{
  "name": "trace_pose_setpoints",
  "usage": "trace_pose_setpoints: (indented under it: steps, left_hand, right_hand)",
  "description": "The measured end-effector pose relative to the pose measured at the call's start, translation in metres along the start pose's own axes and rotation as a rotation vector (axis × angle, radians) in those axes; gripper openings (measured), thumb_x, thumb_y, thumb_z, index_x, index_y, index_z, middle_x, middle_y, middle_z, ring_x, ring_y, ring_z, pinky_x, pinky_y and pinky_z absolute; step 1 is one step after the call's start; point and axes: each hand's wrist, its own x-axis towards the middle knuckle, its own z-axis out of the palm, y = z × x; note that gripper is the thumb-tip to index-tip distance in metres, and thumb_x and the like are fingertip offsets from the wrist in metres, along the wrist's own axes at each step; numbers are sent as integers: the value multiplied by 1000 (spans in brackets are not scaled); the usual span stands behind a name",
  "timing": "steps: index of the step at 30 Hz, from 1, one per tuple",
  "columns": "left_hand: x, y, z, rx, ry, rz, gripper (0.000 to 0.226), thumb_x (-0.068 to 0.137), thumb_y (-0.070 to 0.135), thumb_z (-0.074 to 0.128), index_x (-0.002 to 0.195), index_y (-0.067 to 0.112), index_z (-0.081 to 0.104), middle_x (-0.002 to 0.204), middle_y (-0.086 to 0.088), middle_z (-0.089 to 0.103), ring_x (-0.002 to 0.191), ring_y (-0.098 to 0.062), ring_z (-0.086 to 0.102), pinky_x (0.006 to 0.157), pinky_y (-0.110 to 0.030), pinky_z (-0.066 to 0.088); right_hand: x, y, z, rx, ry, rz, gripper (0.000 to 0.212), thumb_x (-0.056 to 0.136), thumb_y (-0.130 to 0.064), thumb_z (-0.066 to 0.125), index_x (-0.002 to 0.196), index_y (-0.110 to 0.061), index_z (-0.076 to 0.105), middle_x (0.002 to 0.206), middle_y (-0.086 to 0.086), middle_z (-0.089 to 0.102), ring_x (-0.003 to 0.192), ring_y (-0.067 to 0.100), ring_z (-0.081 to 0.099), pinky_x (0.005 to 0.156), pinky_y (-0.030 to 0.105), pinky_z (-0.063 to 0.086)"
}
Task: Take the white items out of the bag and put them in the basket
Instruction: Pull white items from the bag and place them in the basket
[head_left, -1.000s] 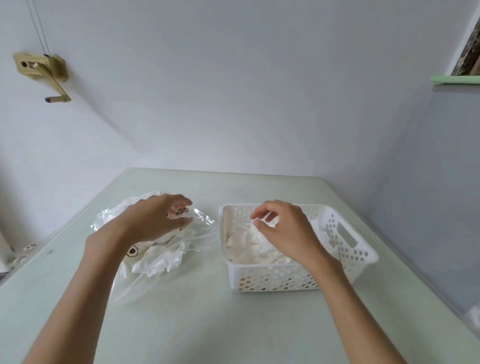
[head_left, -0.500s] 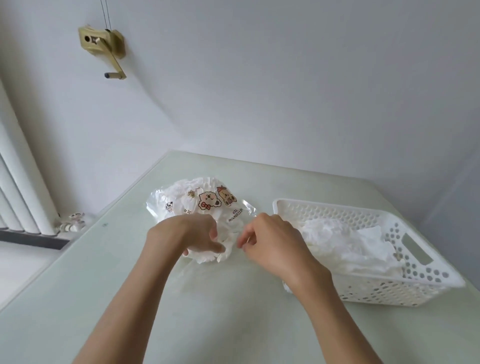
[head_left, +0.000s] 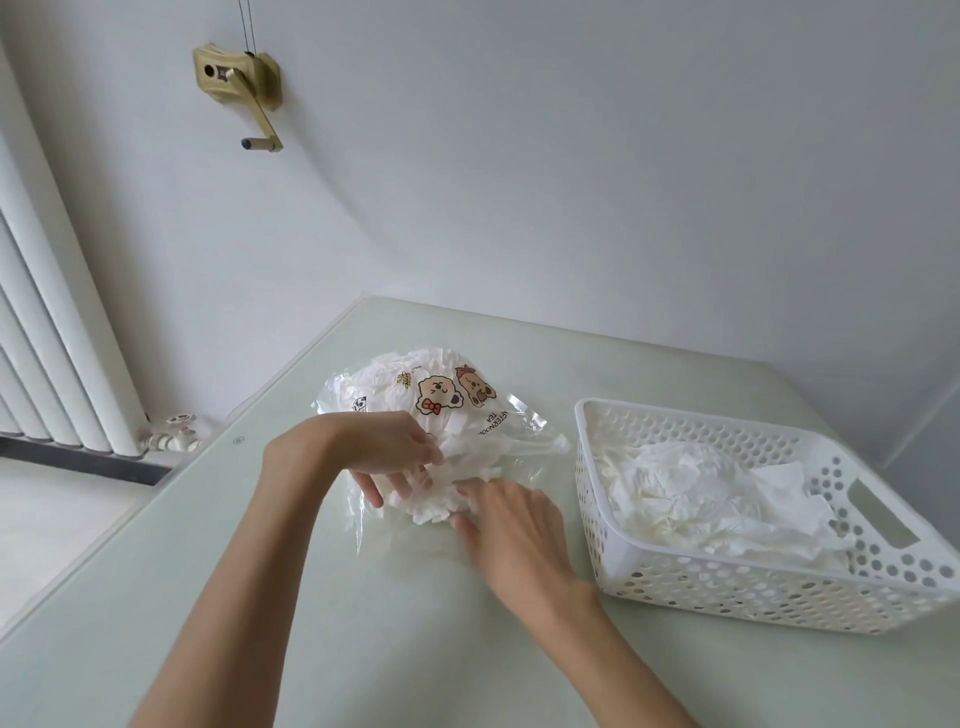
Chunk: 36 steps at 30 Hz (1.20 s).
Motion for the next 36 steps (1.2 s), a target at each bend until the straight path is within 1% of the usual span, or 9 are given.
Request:
trace_pose_setpoints:
  steps: [6, 9, 11, 14, 19, 22, 26, 32, 36]
  left_hand:
    - [1, 1, 3, 48, 0, -4, 37, 102, 34, 41, 128, 14, 57, 117, -2, 63, 87, -7, 65, 59, -20, 56]
    - [1, 2, 3, 56, 1, 14, 36, 102, 34, 41, 127, 15, 58, 115, 0, 62, 83, -5, 64, 59, -19, 56]
    - [1, 3, 4, 64, 25, 26, 34, 102, 34, 42, 125, 16, 58, 111, 2, 61, 81, -5, 65, 57, -20, 55]
    - [4, 2, 4, 95, 44, 40, 28, 101, 33, 44, 122, 21, 59, 107, 3, 61, 80, -5, 66, 56, -20, 55]
    - [2, 3, 5, 142, 46, 59, 27, 98, 34, 49, 119, 24, 62, 109, 3, 63, 85, -8, 66, 64, -20, 56]
    - [1, 5, 4, 151, 71, 73, 28, 95, 37, 54, 119, 26, 61, 103, 6, 62, 86, -10, 67, 71, -24, 56]
    - [2, 7, 3, 226, 125, 110, 35, 90, 44, 60, 121, 28, 59, 111, 7, 62, 70, -6, 61, 66, -18, 47]
    - [0, 19, 4, 138, 210, 283, 30, 92, 41, 58, 121, 35, 58, 111, 21, 58, 101, -5, 62, 86, -23, 48]
    - [-5, 47, 17, -57, 288, 470, 38, 96, 49, 43, 126, 31, 58, 114, 14, 64, 106, -5, 60, 94, -29, 48]
  right_hand:
    - [-6, 9, -23, 90, 10, 48, 16, 95, -25, 53, 102, -24, 68, 101, -1, 68, 99, 26, 62, 72, 30, 41]
    - [-11, 12, -47, 164, 18, 33, 9, 92, -28, 58, 93, -26, 67, 81, -9, 57, 87, 19, 60, 69, 26, 38]
    - [-14, 13, -60, 184, 62, 10, 7, 92, -31, 59, 88, -27, 64, 85, -13, 50, 82, 13, 54, 69, 25, 36]
    - [-15, 17, -72, 253, 146, 20, 7, 93, -31, 56, 86, -28, 59, 104, -15, 53, 93, 9, 56, 75, 28, 43]
    - [-7, 38, -82, 638, 172, 124, 12, 91, -23, 58, 80, -26, 56, 83, -9, 68, 78, 8, 67, 78, 37, 54]
    - [-4, 49, -89, 778, 250, 165, 12, 93, -21, 57, 81, -22, 56, 79, -6, 71, 76, 8, 68, 81, 34, 53]
    - [-1, 65, -99, 1115, 171, 282, 14, 97, -17, 50, 84, -16, 57, 68, -10, 65, 71, 9, 66, 90, 34, 52]
    - [-6, 84, -113, 1480, 215, 391, 20, 98, -14, 45, 81, -13, 57, 71, 0, 57, 66, 14, 55, 58, 25, 42]
    - [-9, 87, -119, 1665, 97, 350, 19, 97, -21, 45, 93, -9, 60, 82, 5, 56, 77, 16, 55, 64, 27, 40]
